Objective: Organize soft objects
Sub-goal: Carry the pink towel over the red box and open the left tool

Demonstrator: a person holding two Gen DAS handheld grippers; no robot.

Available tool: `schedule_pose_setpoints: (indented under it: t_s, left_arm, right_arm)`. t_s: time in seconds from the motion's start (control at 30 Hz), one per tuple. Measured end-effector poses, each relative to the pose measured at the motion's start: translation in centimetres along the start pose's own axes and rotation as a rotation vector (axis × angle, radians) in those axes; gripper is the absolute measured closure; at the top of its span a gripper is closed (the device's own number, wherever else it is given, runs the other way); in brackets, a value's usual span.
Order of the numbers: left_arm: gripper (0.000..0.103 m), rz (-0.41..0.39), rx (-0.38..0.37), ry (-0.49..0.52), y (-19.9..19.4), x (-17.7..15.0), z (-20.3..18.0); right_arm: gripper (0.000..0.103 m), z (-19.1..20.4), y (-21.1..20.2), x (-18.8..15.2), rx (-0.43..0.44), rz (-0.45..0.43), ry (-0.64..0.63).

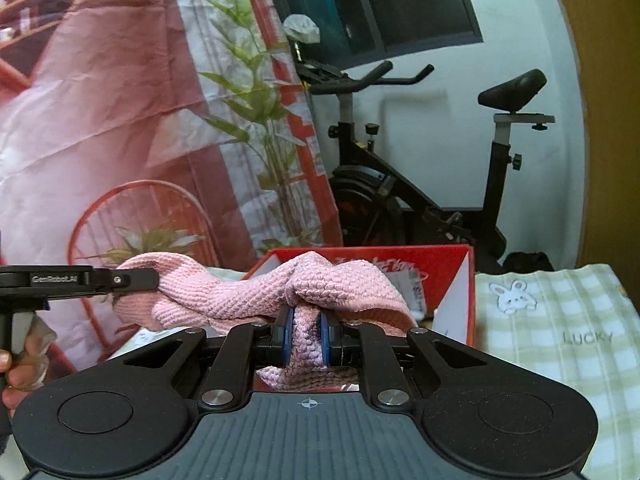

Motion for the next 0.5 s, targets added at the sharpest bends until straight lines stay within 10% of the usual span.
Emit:
schedule_pose_setpoints:
  t_s: [0.5]
  left_arm:
    - [0.089, 0.197, 0.055, 0.015, 10.3, 1.2, 1.2]
  right_arm:
    - [0.09, -4.5, 11.2, 1.6, -0.125, 0.21, -0.039]
Point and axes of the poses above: each gripper's, at about its wrist camera, not at the fingertips, and y roughly the way its jaws point, z to its left, x to its top, the point moved 2 cm from there along y, roughly the way its jaws point, and after that the axes turned 3 degrees about z, right-handed, at the moved point
